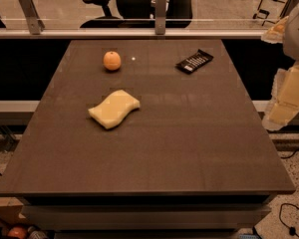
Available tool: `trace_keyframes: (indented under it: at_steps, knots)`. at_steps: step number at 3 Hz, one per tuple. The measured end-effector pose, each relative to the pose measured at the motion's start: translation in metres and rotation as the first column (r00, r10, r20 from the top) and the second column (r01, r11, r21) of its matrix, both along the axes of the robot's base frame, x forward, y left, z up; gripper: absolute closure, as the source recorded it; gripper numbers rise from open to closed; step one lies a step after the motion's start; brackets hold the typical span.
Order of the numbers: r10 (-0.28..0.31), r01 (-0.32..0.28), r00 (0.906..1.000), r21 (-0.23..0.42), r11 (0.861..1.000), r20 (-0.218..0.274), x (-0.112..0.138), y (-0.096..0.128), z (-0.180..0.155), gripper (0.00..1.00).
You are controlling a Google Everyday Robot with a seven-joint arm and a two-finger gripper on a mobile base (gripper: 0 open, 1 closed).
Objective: Move rxbar chocolate near sponge
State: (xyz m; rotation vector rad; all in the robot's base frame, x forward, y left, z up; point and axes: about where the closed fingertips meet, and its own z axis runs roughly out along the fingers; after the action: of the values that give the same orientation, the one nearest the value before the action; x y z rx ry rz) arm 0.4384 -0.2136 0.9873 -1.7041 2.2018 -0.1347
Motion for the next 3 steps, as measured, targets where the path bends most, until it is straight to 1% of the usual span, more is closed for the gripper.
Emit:
trace_keyframes:
  at_steps: [2,3]
  knots:
    - [0.006,-0.006,0.9994,-0.019,1.000,0.033,0.011,-0.011,0.018,0.00]
    - [0.024,-0.020,0.9971,-0.048,0.999,0.072,0.025,-0.016,0.029,0.00]
